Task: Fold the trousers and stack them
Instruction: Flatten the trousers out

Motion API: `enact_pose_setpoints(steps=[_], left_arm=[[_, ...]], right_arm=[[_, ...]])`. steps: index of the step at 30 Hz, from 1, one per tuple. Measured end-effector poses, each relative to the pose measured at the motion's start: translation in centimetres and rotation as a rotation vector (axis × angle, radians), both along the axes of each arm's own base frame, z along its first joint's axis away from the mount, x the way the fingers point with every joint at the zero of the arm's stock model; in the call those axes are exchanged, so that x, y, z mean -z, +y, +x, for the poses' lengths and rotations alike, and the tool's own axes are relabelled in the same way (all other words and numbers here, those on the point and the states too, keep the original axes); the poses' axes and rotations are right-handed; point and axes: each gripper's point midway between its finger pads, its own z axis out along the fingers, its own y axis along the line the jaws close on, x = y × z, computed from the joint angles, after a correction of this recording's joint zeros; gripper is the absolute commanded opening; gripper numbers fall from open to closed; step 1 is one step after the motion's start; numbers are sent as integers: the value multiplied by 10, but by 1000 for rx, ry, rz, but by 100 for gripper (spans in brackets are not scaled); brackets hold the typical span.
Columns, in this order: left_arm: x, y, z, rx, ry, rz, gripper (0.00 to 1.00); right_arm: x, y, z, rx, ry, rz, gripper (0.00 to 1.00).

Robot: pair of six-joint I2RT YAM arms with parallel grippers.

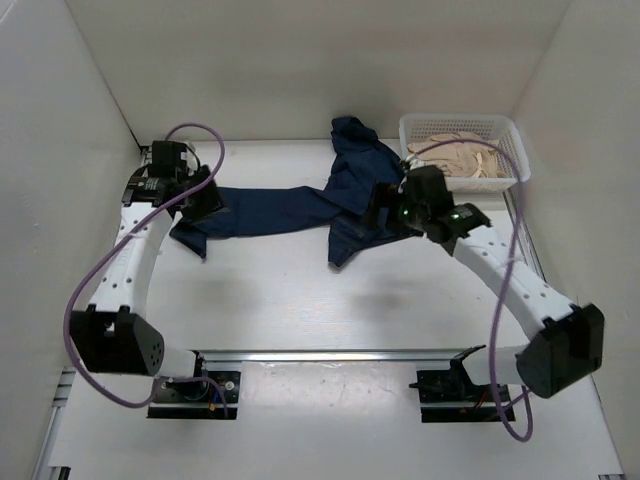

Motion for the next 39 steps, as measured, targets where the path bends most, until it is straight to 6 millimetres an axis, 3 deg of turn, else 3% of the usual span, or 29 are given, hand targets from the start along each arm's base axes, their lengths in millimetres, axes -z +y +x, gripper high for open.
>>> enact_pose_setpoints(steps=[1,3,5,9,12,15,17,19,21,22,25,28,31,35,36,37,38,39], left_arm=[[12,-2,1,-3,34,-12,84],[34,-5,6,-5,97,-28,87],[55,-8,14,-11,150,-38,87],[78,-11,21,-14,211,-48,87],[77,-12,21,-18,206,-53,87],[73,-11,21,-22,191,-56,87],[71,-9,19,-27,184,-58,87],[69,-7,16,-33,178,-59,87],[66,-5,15,-39,168,-61,87],[64,-4,15,-40,163,-64,87],[58,-1,15,-47,145,-78,86],[52,7,15,-68,128,-94,86],[47,19,17,-96,117,-111,86],[32,31,24,-120,80,-126,86],[27,33,26,-126,67,-129,86],[23,36,29,-129,56,-131,86],[20,37,32,-131,46,-133,86],[18,38,34,-132,40,-134,86]], right_arm=[[24,3,-4,0,56,-1,100],[76,2,-14,18,204,-23,98],[111,2,-19,38,317,-37,91],[136,15,-7,60,412,38,88],[144,34,11,65,449,119,94],[158,50,21,67,485,166,94],[170,60,22,66,520,168,89],[178,73,24,52,541,161,59],[182,88,28,37,547,159,22],[182,93,29,42,552,158,2],[177,92,29,56,526,113,0],[158,70,29,104,470,24,0],[114,32,30,170,338,-101,0],[44,-36,19,346,144,-239,2],[31,-53,12,402,114,-260,11],[21,-73,3,472,91,-285,27],[16,-89,-6,529,83,-306,67],[14,-106,-15,591,80,-336,76]])
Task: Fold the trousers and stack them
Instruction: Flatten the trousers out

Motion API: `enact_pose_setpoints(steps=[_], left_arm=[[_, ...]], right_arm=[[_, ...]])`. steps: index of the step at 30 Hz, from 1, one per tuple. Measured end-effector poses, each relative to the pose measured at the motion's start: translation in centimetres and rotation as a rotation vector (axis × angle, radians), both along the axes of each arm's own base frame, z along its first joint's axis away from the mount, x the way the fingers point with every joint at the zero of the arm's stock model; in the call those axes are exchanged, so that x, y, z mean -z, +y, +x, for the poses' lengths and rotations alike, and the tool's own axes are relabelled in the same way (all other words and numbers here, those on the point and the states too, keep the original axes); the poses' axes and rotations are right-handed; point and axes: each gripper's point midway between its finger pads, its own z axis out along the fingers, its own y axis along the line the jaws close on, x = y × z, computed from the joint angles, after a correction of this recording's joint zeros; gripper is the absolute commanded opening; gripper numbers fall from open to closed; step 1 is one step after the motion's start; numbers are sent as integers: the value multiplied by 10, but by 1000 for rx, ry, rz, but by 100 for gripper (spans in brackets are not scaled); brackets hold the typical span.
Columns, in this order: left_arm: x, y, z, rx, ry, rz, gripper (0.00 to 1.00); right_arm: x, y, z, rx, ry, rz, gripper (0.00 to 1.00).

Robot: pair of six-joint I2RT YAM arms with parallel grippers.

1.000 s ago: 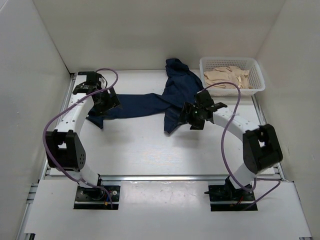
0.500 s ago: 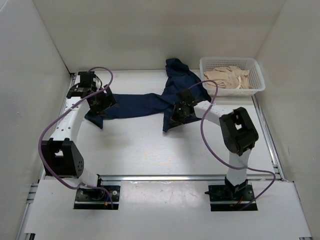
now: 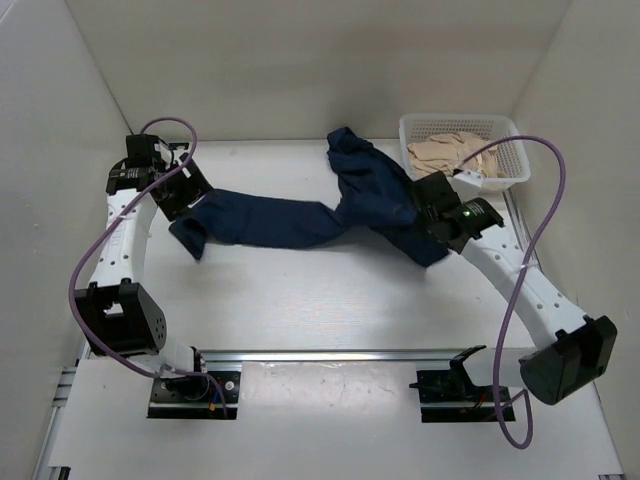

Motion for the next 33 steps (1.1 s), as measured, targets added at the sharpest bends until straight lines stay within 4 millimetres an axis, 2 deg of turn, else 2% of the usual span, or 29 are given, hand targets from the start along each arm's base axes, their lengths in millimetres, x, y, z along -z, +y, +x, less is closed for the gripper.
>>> enact_pose_setpoints(steps=[2,4,6,8,10,12,13,15,19,22,27,30,31,33], left_arm=[[2,0,3,3,7,-6,86],[9,-1,6,6,29,-15,83],[21,-2,9,9,63,-23,78],[33,-2,12,8,97,-30,70],[42,-1,16,8,122,-33,66],[45,-1,22,9,130,-33,66],[46,-1,24,9,132,-32,66],[48,0,26,7,133,-28,78],[54,3,26,-3,146,-16,90],[70,3,24,-4,187,-21,91],[112,2,26,-15,291,-39,92],[130,3,28,-24,339,-45,96],[132,4,29,-27,346,-43,99],[131,6,36,-38,341,-38,99]], right_arm=[[4,-27,-18,74,25,-75,76],[12,-40,-29,109,64,-124,70],[18,-44,-35,125,87,-139,53],[18,-42,-35,118,92,-118,41],[19,-35,-32,105,90,-38,37],[25,-31,-29,108,80,72,40],[32,-27,-29,107,87,155,53],[50,-22,-31,117,94,316,72],[99,-21,-54,161,180,565,84],[114,-20,-59,184,211,686,84],[115,-27,-33,187,173,831,84],[125,-32,-21,197,188,865,84],[129,-32,-18,197,199,872,82],[138,-31,-12,195,228,888,65]])
